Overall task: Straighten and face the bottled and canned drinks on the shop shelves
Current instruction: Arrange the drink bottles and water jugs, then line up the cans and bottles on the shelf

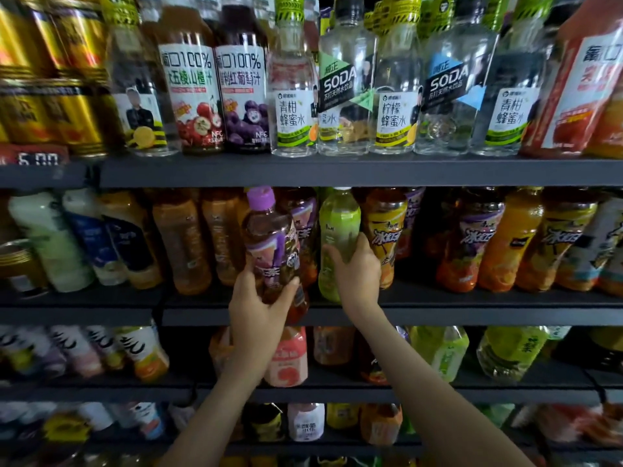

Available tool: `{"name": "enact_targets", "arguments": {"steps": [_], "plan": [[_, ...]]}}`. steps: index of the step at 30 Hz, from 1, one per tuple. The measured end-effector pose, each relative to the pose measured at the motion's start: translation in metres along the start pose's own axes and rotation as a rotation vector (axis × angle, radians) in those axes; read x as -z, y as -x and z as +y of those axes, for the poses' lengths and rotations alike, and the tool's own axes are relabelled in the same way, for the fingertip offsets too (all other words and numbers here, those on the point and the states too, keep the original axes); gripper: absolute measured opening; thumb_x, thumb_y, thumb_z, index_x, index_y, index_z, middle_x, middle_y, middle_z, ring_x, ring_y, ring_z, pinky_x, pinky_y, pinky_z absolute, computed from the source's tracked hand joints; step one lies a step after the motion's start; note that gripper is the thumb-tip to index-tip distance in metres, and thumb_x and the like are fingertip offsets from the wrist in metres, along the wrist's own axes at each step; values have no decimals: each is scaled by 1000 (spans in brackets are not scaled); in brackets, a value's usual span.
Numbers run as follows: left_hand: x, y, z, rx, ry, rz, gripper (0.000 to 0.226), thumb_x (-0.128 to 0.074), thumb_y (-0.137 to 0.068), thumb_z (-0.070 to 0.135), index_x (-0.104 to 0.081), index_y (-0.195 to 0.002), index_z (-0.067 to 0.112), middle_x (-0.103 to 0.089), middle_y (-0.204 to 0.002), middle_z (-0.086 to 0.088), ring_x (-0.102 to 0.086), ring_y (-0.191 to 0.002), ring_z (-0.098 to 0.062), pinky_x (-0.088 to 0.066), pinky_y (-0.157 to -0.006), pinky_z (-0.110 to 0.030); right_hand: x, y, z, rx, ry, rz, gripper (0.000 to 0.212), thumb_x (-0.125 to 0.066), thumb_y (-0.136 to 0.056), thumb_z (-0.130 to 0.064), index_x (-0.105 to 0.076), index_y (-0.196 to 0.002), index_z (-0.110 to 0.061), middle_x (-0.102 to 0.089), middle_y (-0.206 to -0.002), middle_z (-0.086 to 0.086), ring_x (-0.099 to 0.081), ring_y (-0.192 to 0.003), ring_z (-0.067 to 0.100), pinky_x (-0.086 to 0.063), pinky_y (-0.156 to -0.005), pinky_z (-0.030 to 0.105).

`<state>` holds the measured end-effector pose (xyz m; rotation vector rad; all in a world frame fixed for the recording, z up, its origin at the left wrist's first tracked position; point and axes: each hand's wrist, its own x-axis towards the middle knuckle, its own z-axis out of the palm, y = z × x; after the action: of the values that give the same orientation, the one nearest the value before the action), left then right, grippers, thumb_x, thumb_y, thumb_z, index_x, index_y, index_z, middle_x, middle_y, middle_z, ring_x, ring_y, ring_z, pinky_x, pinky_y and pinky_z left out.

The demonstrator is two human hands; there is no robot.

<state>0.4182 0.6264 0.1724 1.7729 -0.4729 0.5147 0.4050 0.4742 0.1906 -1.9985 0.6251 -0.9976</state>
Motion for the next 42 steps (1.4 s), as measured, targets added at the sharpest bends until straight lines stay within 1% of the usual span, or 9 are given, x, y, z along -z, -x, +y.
{"name": "enact_targets", "arguments": {"steps": [6,9,15,19,25,28,31,36,42], "plan": [[-4,0,1,38,-5,-95,50,-78,-74,28,-58,-118,15,-54,-103,13,-52,-100,-3,-33,-78,1,-4,-7,5,7,118,-131,62,-56,-94,-17,-23,-144,-2,-48,-135,19,-51,-120,32,-44,-90,33],[-9,1,6,37,1,-123,47,-79,-73,29,-59,-112,13,-58,-100,11,-54,-95,-3,-35,-73,4,8,9,5,41,133,-137,58,-55,-94,-18,-29,-144,-3,-51,-134,15,-50,-122,28,-38,-89,20],[-29,13,18,42,89,-245,55,-72,-72,47,-57,-118,20,-63,-106,10,-58,-95,-3,-42,-73,-5,52,52,-8,42,-164,-236,68,-69,-73,-53,-50,-130,-22,-62,-115,-11,-57,-106,-1,-50,-88,19],[-50,28,28,19,82,-320,56,-74,-71,38,-54,-119,19,-61,-110,4,-58,-103,-13,-51,-80,-31,77,51,0,-47,-107,-233,43,-81,-69,-38,-55,-104,-36,-65,-96,-17,-59,-84,-10,-45,-67,5],[-79,45,51,-63,125,-428,54,-76,-74,33,-52,-122,26,-53,-109,12,-50,-106,-4,-43,-80,-15,113,45,15,-75,-29,-123,48,-85,-63,-36,-56,-101,-31,-63,-90,-20,-56,-79,-14,-43,-64,3],[-92,45,62,-161,103,-484,56,-70,-77,37,-50,-126,19,-52,-115,9,-47,-111,-6,-34,-82,-2,123,43,22,-63,-44,0,41,-83,-66,-33,-58,-99,-30,-65,-88,-18,-59,-80,-13,-44,-64,4],[-102,37,68,-249,37,-580,58,-64,-86,28,-42,-137,14,-49,-131,-1,-43,-123,-14,-33,-93,-14,127,35,30,-88,-97,119,36,-81,-69,-28,-55,-94,-33,-65,-88,-17,-61,-81,-7,-45,-62,6],[-105,27,60,-310,-106,-408,45,-63,-89,25,-51,-129,6,-59,-121,-8,-56,-114,-22,-38,-89,-18,130,3,47,-83,-78,184,48,-79,-72,-24,-50,-111,-26,-63,-104,-6,-59,-97,11,-47,-79,24],[-101,11,44,-249,-135,-315,34,-62,-90,19,-54,-122,9,-61,-113,-5,-59,-102,-18,-42,-76,-17,121,-35,55,-65,20,98,49,-73,-81,-23,-49,-122,-11,-63,-109,3,-59,-99,16,-44,-77,22]]}}
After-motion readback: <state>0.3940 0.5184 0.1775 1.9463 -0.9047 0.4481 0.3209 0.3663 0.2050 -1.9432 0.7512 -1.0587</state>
